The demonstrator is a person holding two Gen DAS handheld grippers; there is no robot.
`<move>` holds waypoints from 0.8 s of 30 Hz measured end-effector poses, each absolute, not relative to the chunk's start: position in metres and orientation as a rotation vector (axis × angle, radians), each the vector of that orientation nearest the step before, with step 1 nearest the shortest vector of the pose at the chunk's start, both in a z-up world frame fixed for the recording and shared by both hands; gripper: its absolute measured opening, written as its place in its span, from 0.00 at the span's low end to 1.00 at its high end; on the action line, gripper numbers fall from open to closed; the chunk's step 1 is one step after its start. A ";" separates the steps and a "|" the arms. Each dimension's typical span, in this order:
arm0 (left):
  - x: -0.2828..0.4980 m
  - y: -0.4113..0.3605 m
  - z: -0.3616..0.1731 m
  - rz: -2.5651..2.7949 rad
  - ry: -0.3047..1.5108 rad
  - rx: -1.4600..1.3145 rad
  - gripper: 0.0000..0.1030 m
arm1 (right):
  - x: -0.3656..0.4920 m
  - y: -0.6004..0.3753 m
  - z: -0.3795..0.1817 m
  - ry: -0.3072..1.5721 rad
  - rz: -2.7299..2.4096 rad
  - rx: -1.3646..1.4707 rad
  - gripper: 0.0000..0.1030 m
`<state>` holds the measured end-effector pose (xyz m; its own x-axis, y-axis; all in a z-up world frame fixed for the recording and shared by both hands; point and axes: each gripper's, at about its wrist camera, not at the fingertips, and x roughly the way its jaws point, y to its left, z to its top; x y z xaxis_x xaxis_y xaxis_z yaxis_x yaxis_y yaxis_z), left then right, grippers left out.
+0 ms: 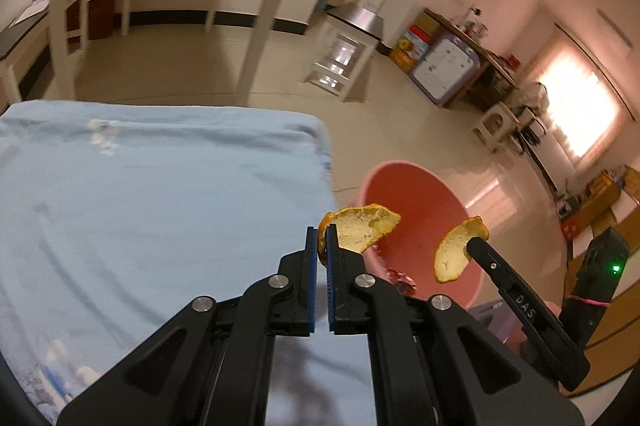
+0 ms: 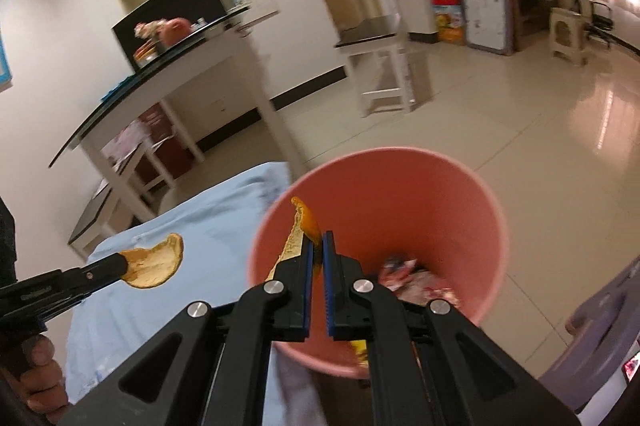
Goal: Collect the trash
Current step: 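Carry both orange peels over the pink bucket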
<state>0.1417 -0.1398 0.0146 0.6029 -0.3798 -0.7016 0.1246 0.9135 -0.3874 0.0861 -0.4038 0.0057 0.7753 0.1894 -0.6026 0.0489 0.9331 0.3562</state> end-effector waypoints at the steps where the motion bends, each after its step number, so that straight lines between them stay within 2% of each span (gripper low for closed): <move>1: 0.142 -0.146 0.014 -0.306 0.882 -0.308 0.03 | 0.085 -0.409 0.004 0.684 0.067 0.371 0.04; 24: 0.166 -0.248 -0.024 -0.424 0.961 -0.133 0.03 | 0.081 -0.443 -0.020 0.700 -0.041 0.342 0.04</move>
<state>0.1656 -0.2479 -0.0240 0.4981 -0.4072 -0.7656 0.2912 0.9102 -0.2946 0.0808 -0.4427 -0.0202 0.7664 0.0767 -0.6378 0.1505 0.9438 0.2943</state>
